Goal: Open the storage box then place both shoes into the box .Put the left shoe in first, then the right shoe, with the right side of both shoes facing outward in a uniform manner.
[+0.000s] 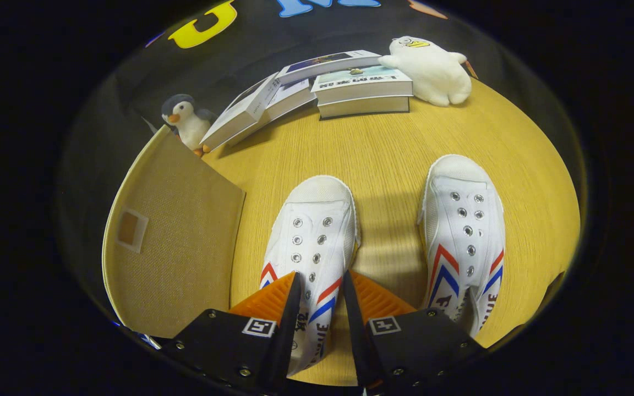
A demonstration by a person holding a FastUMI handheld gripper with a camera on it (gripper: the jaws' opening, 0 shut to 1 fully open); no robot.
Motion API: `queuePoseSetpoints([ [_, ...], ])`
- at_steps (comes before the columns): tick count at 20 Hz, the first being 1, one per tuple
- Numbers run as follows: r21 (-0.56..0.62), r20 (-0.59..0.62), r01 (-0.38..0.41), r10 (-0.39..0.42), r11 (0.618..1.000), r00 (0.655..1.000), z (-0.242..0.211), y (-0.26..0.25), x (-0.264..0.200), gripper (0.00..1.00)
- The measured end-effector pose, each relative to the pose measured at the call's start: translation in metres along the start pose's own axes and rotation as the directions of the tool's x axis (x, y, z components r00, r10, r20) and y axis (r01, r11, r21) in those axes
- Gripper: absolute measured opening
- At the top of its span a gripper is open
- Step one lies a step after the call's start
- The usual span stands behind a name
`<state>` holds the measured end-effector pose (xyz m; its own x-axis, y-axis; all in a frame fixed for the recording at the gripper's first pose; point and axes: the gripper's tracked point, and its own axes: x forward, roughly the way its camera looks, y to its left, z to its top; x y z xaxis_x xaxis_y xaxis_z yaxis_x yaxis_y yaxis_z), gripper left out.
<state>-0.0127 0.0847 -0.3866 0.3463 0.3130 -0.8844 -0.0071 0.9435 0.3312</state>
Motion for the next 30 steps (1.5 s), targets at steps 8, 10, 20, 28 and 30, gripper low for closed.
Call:
queuePoseSetpoints([
  [8,0.224,-0.009,-0.028,0.031,0.974,0.999,0.007,0.003,-0.022,0.01],
  [10,0.24,0.017,-0.059,0.056,0.969,0.998,0.018,0.012,-0.036,0.01],
  [20,0.231,0.146,-0.195,0.165,0.953,0.976,0.077,0.087,-0.11,0.01],
  [28,0.148,0.181,-0.225,0.198,0.963,0.963,0.087,0.151,-0.134,0.01],
  [30,0.134,0.172,-0.233,0.209,0.963,0.963,0.083,0.168,-0.131,0.01],
])
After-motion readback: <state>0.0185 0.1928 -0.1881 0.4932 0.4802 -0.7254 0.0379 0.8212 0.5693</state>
